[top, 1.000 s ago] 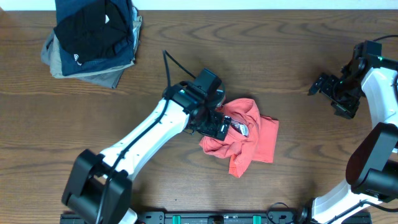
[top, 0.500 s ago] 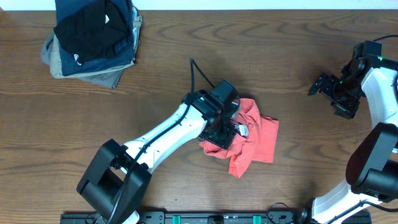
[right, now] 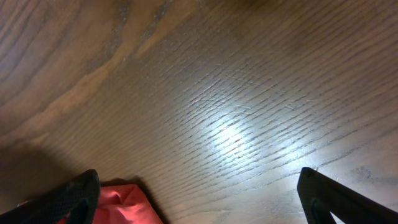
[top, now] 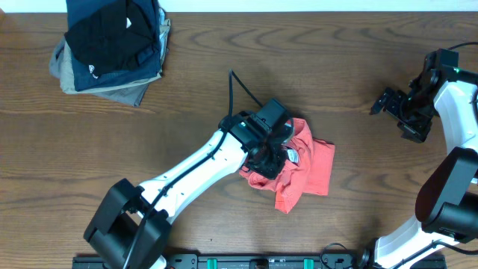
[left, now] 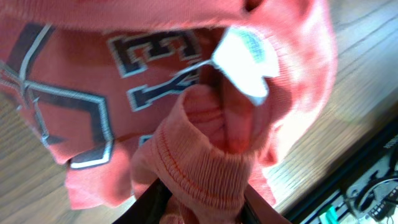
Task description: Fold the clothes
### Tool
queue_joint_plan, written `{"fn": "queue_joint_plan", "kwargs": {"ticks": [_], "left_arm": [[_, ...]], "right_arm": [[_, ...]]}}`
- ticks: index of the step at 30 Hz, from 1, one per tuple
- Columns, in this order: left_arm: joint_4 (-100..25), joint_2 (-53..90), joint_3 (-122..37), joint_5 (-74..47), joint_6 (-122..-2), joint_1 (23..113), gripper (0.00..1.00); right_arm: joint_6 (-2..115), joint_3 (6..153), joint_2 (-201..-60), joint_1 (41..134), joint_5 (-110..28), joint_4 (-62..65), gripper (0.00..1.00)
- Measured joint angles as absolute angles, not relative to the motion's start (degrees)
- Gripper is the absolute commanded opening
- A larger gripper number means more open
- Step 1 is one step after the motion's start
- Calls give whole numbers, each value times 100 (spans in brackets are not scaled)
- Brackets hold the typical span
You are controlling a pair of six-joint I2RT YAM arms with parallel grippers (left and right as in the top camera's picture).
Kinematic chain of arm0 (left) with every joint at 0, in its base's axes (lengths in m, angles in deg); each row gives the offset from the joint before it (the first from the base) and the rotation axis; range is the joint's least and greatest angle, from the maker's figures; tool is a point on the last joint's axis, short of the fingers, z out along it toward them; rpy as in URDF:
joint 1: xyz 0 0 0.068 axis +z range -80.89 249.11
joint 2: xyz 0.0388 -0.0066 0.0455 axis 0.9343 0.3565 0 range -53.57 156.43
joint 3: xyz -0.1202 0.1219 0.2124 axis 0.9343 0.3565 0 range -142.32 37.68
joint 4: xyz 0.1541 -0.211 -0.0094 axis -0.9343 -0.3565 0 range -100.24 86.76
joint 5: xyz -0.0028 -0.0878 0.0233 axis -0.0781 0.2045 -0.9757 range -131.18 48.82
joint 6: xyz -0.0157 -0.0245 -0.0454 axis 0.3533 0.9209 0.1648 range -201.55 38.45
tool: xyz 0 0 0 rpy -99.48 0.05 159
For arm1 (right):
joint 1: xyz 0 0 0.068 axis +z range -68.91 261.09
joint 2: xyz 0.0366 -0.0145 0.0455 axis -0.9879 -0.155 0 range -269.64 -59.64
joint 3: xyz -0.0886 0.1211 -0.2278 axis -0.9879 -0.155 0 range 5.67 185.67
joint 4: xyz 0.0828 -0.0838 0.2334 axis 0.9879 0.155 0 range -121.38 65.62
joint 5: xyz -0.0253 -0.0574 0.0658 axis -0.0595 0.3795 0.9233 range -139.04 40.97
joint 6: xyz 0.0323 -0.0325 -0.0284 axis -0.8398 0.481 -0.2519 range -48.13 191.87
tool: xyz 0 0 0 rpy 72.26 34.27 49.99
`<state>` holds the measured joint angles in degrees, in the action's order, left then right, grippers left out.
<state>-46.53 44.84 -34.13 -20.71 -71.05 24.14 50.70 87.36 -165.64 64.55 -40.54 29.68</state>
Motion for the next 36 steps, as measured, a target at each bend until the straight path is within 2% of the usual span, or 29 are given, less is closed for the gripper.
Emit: {"fn": "queue_joint_plan", "kwargs": {"ticks": [23, 24, 26, 30, 36], "left_arm": [[-2920, 4862, -3411, -1986, -6136, 1151, 28], [-2837, 4939, -3411, -1990, -6104, 1114, 29], [-2649, 5101, -3411, -1990, -6084, 1044, 45], [-2483, 5323, -3411, -1962, -6018, 974, 54], [-2430, 5337, -3411, -1944, -5986, 965, 55]], "right_arm": [[5070, 8736, -16564, 6455, -4054, 2968, 99], [5070, 8736, -16564, 6455, -4054, 2968, 99], [5070, 8736, -16564, 6455, -4052, 2968, 99], [5070, 8736, -16564, 6455, -4054, 2966, 99], [5070, 8736, -16564, 6455, -4054, 2968, 99]]}}
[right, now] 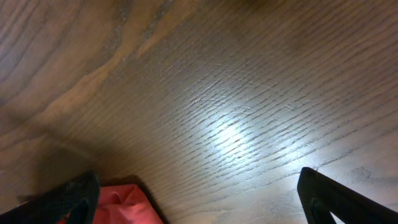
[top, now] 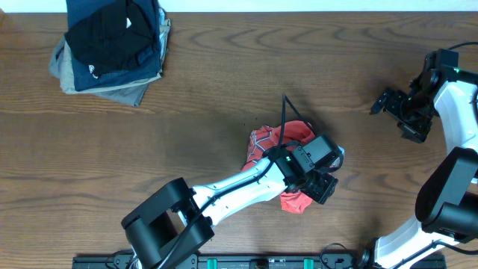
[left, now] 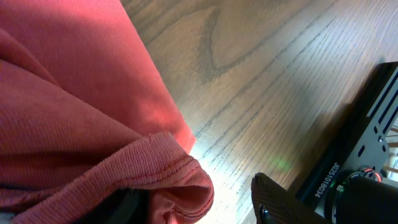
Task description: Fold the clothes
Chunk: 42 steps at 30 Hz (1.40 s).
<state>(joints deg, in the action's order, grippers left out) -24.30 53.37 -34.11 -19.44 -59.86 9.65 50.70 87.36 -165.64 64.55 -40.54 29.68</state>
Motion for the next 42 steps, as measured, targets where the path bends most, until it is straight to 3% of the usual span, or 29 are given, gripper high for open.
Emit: {"fn": "queue_joint_plan", "kwargs": {"ticks": [16, 25, 32, 42], "left_arm": [[-2931, 3485, -3413, -2318, -5857, 1120, 60], [-3945, 3553, -3411, -2989, -5087, 2705, 77], [-3862, 3898, -3411, -2307, -5059, 3472, 87], [-3075, 4974, -3411, -1129, -4998, 3455, 88]], "right_arm": [[5070, 8736, -16564, 6455, -4054, 2966, 99], [5070, 8736, -16564, 6455, -4054, 2968, 99], [5070, 8736, -16564, 6455, -4054, 2968, 99], [5070, 8736, -16564, 6455, -4054, 2968, 99]]}}
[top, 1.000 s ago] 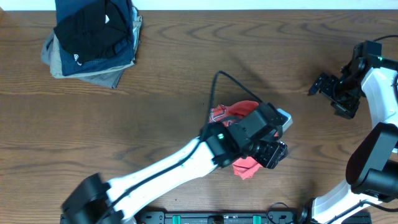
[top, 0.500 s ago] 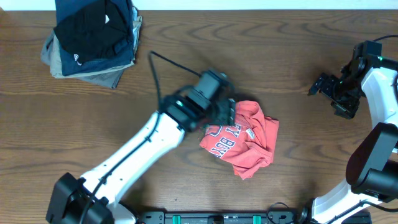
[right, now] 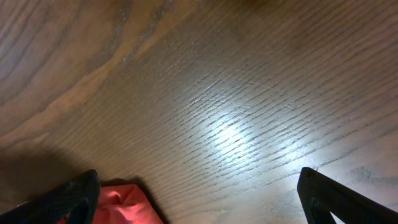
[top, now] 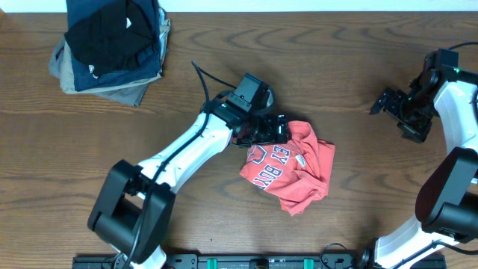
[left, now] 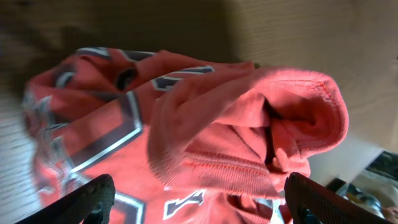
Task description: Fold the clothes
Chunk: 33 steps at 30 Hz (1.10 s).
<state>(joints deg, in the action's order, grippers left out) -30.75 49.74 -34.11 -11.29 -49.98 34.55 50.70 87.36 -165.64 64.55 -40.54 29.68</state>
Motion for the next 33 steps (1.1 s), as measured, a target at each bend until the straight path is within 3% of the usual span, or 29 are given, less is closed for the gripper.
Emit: {"fn": "queue_joint_plan", "kwargs": {"ticks": [11, 16, 19, 23, 26, 33], "left_arm": [[-2771, 5026, -3411, -832, -4998, 3411, 86], [-2505, 5205, -3411, -810, -4919, 3245, 79], [-2454, 5380, -3411, -808, -4851, 3147, 65], [-2242, 5448, -3409, -801, -4805, 3074, 29], [-1984, 5448, -3409, -788, -4797, 3026, 11], [-1215, 5448, -3409, -550, -4657, 2816, 8]], "right_arm": [[5070, 8736, -16564, 6455, -4054, 2968, 99], [5070, 8736, -16564, 6455, -4054, 2968, 99], [5070, 8736, -16564, 6455, -4054, 2968, 99], [5070, 8736, -16564, 6455, -4054, 2968, 99], [5070, 8736, -16564, 6455, -4054, 2966, 99], [5070, 8736, -16564, 6455, -4054, 2968, 99]]}}
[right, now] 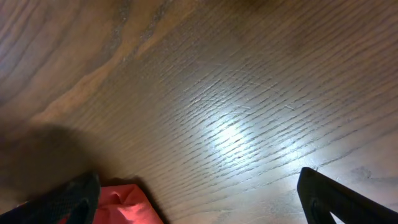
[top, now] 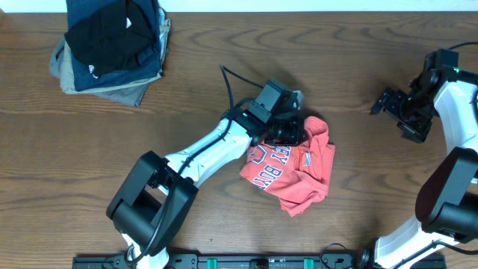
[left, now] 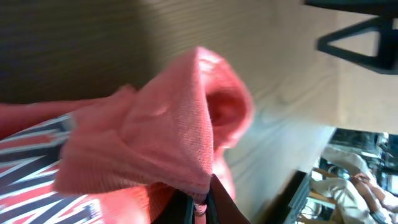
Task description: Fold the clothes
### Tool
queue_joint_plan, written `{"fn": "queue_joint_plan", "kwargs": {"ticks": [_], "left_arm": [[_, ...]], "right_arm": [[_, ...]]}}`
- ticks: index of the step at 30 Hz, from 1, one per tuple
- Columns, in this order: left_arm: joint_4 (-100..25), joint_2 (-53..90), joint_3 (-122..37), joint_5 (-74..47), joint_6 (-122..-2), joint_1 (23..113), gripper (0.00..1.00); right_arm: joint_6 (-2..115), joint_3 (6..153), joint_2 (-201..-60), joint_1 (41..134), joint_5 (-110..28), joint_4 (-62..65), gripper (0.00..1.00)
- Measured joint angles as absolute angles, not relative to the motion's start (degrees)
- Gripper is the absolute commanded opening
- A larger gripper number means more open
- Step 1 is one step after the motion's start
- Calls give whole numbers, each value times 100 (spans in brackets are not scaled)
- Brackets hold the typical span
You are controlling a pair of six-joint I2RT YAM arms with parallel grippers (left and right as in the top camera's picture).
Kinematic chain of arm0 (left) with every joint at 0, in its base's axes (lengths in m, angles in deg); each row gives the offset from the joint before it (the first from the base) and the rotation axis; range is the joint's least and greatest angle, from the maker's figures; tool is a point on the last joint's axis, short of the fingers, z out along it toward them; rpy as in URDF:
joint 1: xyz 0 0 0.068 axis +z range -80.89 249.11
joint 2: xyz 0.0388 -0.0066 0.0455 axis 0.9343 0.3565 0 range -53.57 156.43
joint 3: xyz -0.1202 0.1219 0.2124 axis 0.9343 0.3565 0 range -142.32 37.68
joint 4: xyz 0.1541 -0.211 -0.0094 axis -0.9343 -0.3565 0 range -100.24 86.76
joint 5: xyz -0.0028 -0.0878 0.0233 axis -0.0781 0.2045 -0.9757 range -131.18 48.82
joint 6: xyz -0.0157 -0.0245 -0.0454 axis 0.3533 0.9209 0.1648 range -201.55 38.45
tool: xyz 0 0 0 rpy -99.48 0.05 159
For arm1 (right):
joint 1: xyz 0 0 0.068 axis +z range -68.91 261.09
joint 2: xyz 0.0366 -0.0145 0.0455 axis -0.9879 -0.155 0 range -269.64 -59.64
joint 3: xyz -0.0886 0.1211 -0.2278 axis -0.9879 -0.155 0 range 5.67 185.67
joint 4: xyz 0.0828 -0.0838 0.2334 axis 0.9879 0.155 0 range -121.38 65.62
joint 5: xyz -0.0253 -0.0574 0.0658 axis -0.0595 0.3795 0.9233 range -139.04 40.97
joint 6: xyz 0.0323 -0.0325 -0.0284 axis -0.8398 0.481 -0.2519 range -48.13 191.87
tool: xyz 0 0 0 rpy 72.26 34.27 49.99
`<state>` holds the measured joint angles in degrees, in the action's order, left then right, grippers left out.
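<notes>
A crumpled red T-shirt (top: 295, 168) with dark lettering lies mid-table. My left gripper (top: 287, 132) sits on its upper edge, shut on a fold of the red fabric (left: 186, 124); the wrist view shows cloth pinched between the closed fingers at the gripper (left: 198, 208). My right gripper (top: 388, 101) hovers at the far right over bare wood, open and holding nothing, its fingertips (right: 320, 193) wide apart. A corner of the red shirt (right: 127, 205) shows at the lower left of the right wrist view.
A stack of folded clothes (top: 112, 45), dark on top, grey and blue beneath, sits at the back left corner. The wooden table (top: 373, 172) stretches around the shirt. A black cable (top: 231, 86) trails from the left arm.
My left gripper was open over the shirt's upper left; now it is a little further right at the shirt's top edge and shut on a fold of cloth. The right arm has not moved.
My left gripper first held the shirt bunched at its middle. Then it was at the shirt's lower right with cloth in it. Then it stood open at the upper left with the shirt spread wider, lettering showing. Now it grips the top edge. The right arm stayed still.
</notes>
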<state>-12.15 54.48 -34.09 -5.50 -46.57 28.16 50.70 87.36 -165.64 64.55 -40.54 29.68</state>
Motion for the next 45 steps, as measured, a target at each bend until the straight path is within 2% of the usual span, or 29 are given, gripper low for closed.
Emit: {"fn": "queue_joint_plan", "kwargs": {"ticks": [19, 20, 21, 23, 24, 28, 31, 39, 45], "left_arm": [[-430, 5601, -3409, -1173, -4364, 1422, 7], [-417, 5601, -3409, -1219, -4335, 1418, 9], [-382, 5601, -3409, -1269, -4307, 1420, 17], [-227, 5605, -3409, -1341, -4287, 1433, 68], [-162, 5605, -3409, -1374, -4248, 1437, 76], [-46, 5605, -3409, -1418, -4228, 1442, 87], [-41, 5605, -3409, -1345, -4217, 1442, 91], [-424, 5352, -3407, -1103, -4270, 1448, 92], [-2008, 4366, -3415, -1273, -4521, 1662, 92]], "right_arm": [[5070, 8736, -16564, 6455, -4054, 2968, 99], [5070, 8736, -16564, 6455, -4054, 2968, 99], [5070, 8736, -16564, 6455, -4054, 2968, 99], [5068, 8736, -16564, 6455, -4054, 2968, 99], [5070, 8736, -16564, 6455, -4057, 2966, 99], [5070, 8736, -16564, 6455, -4054, 2968, 99], [5070, 8736, -16564, 6455, -4054, 2968, 99], [5070, 8736, -16564, 6455, -4054, 2968, 99], [5068, 8736, -16564, 6455, -4057, 2964, 99]]}}
